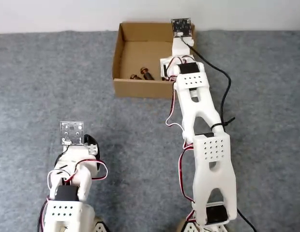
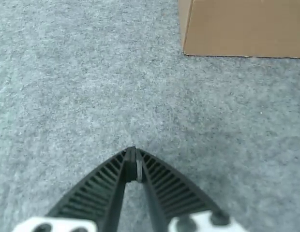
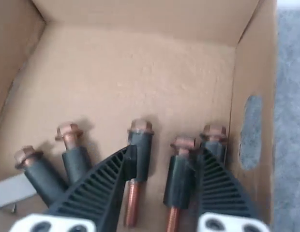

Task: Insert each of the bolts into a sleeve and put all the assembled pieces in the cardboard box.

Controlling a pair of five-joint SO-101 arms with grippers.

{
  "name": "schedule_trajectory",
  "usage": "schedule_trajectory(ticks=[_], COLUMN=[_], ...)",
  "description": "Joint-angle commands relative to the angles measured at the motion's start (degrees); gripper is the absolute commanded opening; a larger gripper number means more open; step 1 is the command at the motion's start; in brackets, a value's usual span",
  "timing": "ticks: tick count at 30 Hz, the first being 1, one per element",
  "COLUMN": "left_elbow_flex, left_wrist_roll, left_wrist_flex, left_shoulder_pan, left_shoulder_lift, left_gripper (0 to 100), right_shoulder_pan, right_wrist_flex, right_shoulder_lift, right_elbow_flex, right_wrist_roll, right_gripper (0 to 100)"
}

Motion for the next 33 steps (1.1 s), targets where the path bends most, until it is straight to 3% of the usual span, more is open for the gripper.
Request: schedule_trajectory(ticks=[1,7,20,26,33], left_elbow_flex=[-0.22,-0.22,-0.22,-0.22,-0.22], left_wrist_roll=[-0.09,-0.09,-0.09,-0.09,-0.09], left_wrist_flex=[-0.44,-0.44,-0.44,-0.44,-0.44], left_shoulder_pan=[-0.44,-0.44,-0.44,-0.44,-0.44], left_shoulder_lift=[-0.35,-0.35,-0.35,-0.35,-0.35], left_gripper=[1,1,1,1,1], right_shoulder_pan=[0.57,1.54,1.89,4.62,7.16], right_wrist_flex=[3.3,11.74,51.47,52.0,47.87], right_shoulder_lift=[-5.23,-11.82,-31.16,-44.88,-71.16], right_elbow_flex=[-3.34,-3.34,-3.25,6.24,37.8], right_wrist_roll=[0.26,-5.01,-9.49,-9.14,-9.67], right_gripper=[1.8,1.2,0.8,0.8,0.8])
